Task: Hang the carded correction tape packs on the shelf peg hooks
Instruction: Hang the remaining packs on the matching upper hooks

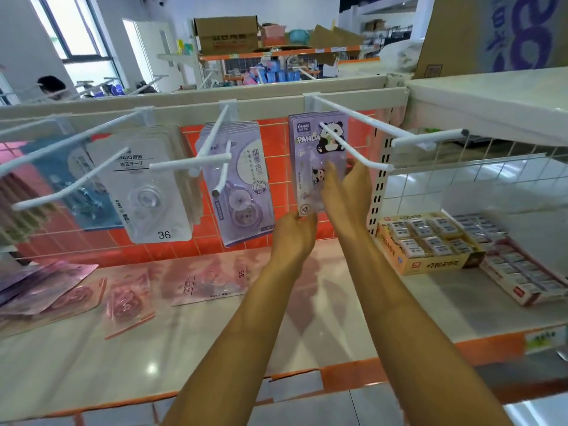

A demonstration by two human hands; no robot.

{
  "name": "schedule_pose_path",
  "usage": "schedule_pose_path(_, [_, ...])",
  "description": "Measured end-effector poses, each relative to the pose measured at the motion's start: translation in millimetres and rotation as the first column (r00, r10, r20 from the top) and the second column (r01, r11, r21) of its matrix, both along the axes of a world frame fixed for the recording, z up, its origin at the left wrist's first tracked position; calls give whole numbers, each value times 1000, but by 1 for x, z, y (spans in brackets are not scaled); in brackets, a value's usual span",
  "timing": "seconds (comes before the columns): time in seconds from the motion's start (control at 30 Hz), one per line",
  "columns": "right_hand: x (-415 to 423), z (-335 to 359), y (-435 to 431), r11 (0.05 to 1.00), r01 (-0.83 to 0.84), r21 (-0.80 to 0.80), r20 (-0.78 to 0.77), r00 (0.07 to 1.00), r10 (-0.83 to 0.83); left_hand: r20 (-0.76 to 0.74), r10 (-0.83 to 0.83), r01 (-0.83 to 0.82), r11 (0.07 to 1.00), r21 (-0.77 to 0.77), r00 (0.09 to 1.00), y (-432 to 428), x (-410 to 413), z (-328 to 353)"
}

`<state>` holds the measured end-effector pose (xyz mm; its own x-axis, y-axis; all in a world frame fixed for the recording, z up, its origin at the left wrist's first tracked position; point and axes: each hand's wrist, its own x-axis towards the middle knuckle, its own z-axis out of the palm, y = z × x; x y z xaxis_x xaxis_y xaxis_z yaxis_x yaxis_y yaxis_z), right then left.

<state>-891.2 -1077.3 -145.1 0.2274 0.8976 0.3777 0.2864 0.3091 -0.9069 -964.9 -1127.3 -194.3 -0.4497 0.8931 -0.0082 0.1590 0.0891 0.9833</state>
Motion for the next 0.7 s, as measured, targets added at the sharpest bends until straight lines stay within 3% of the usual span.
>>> schedule_pose_path(0.13, [0, -42, -17, 997, 9, -76, 85, 996, -3, -85, -109, 104, 993, -59, 990, -14, -6, -22])
schedule_pose_path(0.23, [-10, -71, -23, 987, -2, -159, 162, 986, 28, -275, -154, 123, 984, -126, 949, -27, -15, -37])
schedule_pose_path(0.33, [-24, -93, -34, 975, -49, -217, 212, 972, 97, -512, -170, 62, 973, -220, 842, -39, -38, -51])
schedule_pose_path(0.47, [-48, -116, -54, 920, -168, -355, 329, 899, 291, -693, -217, -27, 946, -323, 688, -60, -73, -71])
schedule_pose_path(0.6, [-79, -131, -73, 853, -288, -434, 427, 768, 477, -773, -273, -123, 903, -411, 573, -77, -114, -96])
schedule_pose_path(0.7, [-108, -143, -89, 807, -363, -466, 411, 718, 561, -769, -319, -163, 864, -476, 554, -92, -141, -113])
